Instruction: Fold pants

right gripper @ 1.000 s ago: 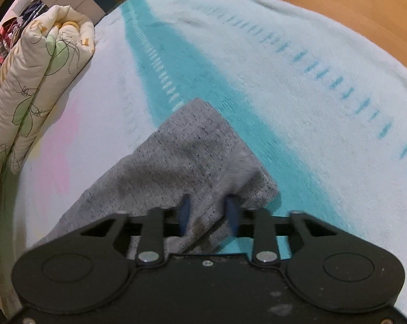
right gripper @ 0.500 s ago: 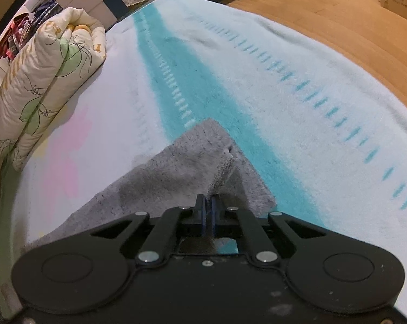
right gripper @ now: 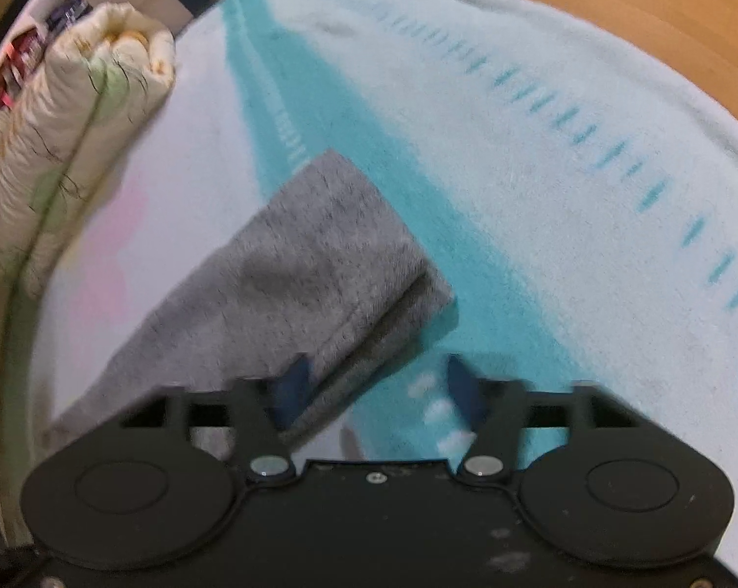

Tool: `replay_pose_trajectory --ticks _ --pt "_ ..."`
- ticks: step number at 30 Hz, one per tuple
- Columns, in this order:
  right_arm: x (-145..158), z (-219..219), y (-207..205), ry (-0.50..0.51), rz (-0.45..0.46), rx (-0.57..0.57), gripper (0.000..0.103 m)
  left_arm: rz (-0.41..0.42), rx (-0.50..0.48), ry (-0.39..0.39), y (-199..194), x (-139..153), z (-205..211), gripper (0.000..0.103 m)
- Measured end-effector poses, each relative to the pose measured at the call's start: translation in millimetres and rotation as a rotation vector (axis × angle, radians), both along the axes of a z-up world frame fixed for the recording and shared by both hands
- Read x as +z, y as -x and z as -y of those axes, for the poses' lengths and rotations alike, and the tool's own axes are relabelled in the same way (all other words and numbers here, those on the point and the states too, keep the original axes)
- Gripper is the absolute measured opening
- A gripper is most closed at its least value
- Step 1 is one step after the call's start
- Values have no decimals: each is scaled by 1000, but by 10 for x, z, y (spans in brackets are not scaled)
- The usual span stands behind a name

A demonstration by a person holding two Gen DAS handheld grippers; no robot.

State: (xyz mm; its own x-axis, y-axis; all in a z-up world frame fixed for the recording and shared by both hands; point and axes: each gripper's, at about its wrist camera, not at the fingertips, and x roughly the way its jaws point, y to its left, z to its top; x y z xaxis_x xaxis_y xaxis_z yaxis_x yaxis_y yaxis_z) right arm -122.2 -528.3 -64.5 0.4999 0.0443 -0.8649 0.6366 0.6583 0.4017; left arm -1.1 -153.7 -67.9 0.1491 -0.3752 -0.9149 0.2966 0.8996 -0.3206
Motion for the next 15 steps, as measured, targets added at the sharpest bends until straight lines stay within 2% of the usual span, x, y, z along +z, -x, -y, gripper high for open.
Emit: replay_pose_trajectory --ticks 5,15 --pt "-8 130 24 -40 62 -37 70 -20 26 19 -1 -21 -46 38" --pt "-363 315 -147 -170 172 -104 72 -2 2 -7 28 -13 14 38"
